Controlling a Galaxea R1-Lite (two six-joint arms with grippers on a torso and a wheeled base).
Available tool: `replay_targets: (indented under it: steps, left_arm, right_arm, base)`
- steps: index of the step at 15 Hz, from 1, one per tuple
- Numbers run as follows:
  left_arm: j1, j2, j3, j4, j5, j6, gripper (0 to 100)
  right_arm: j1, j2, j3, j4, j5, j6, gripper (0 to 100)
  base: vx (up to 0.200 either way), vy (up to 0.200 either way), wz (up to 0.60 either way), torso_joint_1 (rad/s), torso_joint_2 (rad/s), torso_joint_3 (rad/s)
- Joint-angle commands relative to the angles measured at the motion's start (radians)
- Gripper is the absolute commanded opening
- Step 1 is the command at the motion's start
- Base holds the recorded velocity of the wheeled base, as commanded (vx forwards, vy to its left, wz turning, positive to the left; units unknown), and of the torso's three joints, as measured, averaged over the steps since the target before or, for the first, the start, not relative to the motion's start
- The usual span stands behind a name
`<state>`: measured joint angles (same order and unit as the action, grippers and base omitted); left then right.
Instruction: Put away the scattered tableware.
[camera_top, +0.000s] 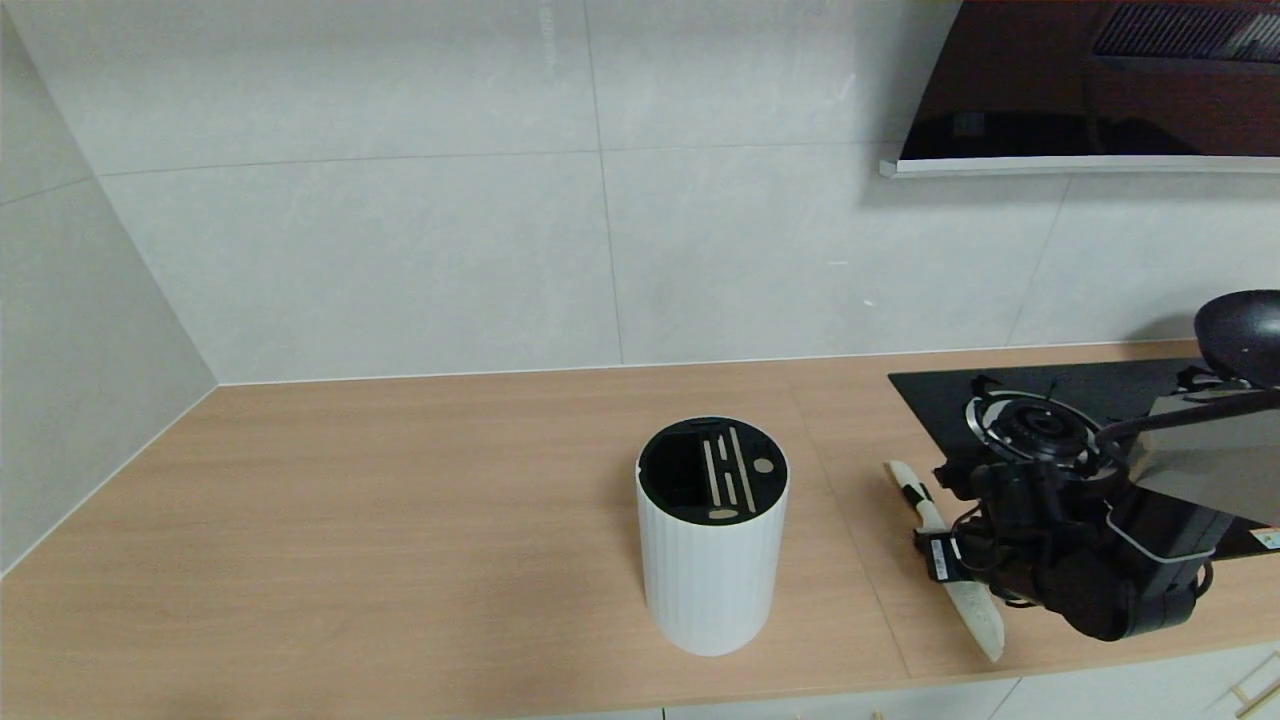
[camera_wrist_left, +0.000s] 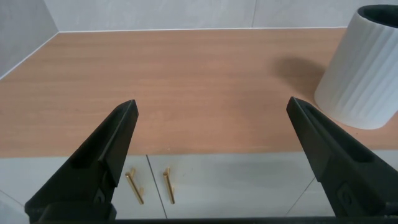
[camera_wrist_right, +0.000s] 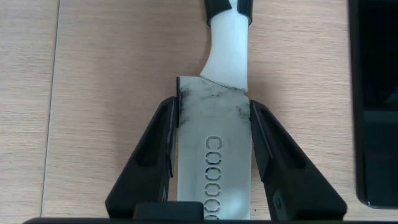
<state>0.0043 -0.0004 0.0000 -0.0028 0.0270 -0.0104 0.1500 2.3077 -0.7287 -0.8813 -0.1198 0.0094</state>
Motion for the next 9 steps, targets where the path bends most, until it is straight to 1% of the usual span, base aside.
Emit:
replay_targets:
  steps: [1, 2, 4, 5, 6, 7, 8, 9]
  left_arm:
    - [0.0, 0.0, 0.0, 0.0, 0.001, 0.001, 100]
    - [0.0, 0.0, 0.0, 0.0, 0.001, 0.003, 100]
    - [0.0, 0.0, 0.0, 0.0, 0.001, 0.001, 100]
    - [0.0, 0.0, 0.0, 0.0, 0.001, 0.003, 100]
    - [0.0, 0.0, -0.008, -0.006, -0.012, 0.013, 100]
    - [0.0, 0.0, -0.017, -0.006, -0.021, 0.017, 100]
    - [0.0, 0.0, -0.101, 0.014, -0.09, 0.02, 100]
    - [-0.003, 0.04, -0.21, 0.067, -0.222, 0.02, 100]
  right_arm:
    - [0.0, -0.037, 0.005, -0.007, -0.001, 0.001, 0]
    - [0.0, -0.063, 0.011, -0.012, -0.001, 0.003, 0]
    - [0.0, -0.206, 0.052, -0.013, 0.006, 0.001, 0]
    - [0.0, -0.241, 0.06, -0.013, 0.006, 0.0, 0]
    - [0.0, -0.332, 0.083, -0.013, 0.006, -0.006, 0]
    - [0.002, -0.367, 0.084, -0.012, 0.008, -0.006, 0]
    - [0.006, -0.445, 0.077, -0.012, 0.008, -0.014, 0]
    - [0.008, -0.505, 0.052, -0.01, 0.008, -0.028, 0]
  base:
    - [0.0, 0.0, 0.0, 0.0, 0.0, 0.0]
    - [0.0, 0.0, 0.0, 0.0, 0.0, 0.0]
    - [0.0, 0.0, 0.0, 0.0, 0.0, 0.0]
    - [0.0, 0.0, 0.0, 0.0, 0.0, 0.0]
    - [0.0, 0.0, 0.0, 0.0, 0.0, 0.0]
    - [0.0, 0.0, 0.0, 0.0, 0.0, 0.0]
    - [0.0, 0.0, 0.0, 0.0, 0.0, 0.0]
    - [0.0, 0.0, 0.0, 0.0, 0.0, 0.0]
